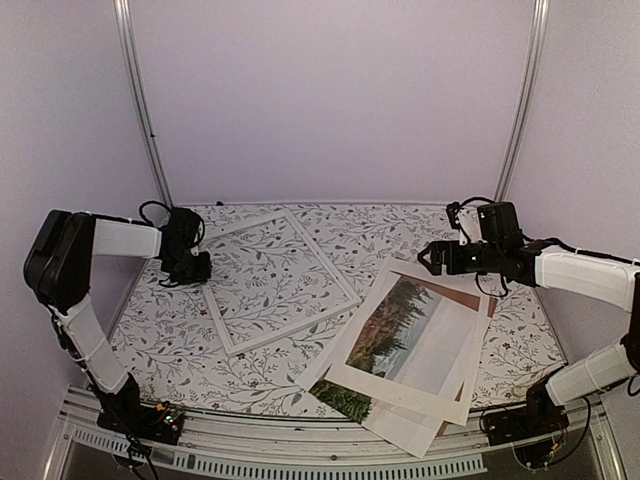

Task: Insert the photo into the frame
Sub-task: Rotate the frame body at the center of the board.

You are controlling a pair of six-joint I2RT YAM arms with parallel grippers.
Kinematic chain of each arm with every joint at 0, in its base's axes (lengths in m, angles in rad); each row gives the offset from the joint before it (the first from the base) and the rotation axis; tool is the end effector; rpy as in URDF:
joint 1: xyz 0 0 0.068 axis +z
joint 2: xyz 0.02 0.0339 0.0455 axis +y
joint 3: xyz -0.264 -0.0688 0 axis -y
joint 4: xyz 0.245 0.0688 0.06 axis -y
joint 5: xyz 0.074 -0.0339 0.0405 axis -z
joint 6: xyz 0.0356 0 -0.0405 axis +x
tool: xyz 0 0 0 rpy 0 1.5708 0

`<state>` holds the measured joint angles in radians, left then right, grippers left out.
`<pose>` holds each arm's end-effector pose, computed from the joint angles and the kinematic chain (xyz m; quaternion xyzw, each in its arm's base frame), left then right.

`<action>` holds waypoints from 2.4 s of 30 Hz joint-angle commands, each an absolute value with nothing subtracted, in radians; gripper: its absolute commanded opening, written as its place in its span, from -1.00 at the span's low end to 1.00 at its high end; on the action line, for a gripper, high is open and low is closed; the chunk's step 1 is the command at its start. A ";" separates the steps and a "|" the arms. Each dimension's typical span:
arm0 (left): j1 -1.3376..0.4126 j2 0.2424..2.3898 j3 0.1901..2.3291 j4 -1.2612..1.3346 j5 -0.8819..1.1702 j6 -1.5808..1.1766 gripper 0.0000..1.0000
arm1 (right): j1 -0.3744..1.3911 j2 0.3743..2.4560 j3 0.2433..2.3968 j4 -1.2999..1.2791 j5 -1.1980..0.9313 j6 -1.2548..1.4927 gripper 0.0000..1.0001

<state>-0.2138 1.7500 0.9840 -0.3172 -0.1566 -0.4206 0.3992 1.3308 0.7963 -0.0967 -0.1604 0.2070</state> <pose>0.3299 -0.0659 0.1502 -0.1186 0.9603 -0.0029 0.2523 0.2620 0.1167 0.2324 -0.1214 0.8812 0.2029 0.4094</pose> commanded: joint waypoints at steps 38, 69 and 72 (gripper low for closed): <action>-0.111 2.023 1.299 -0.562 -0.048 -0.099 -0.40 | 0.363 1.467 0.913 -0.356 -0.029 0.310 0.98; -0.145 1.736 1.138 -0.394 0.002 -0.311 0.36 | 0.124 1.354 0.740 -0.450 -0.067 0.421 0.98; -0.234 1.653 1.133 -0.378 0.004 -0.316 0.44 | 0.117 1.308 0.686 -0.458 -0.087 0.454 0.98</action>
<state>-0.1360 1.7805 1.1297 -0.3950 0.0040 -0.3088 0.1265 1.3762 0.7410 -0.4313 -0.0578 0.4042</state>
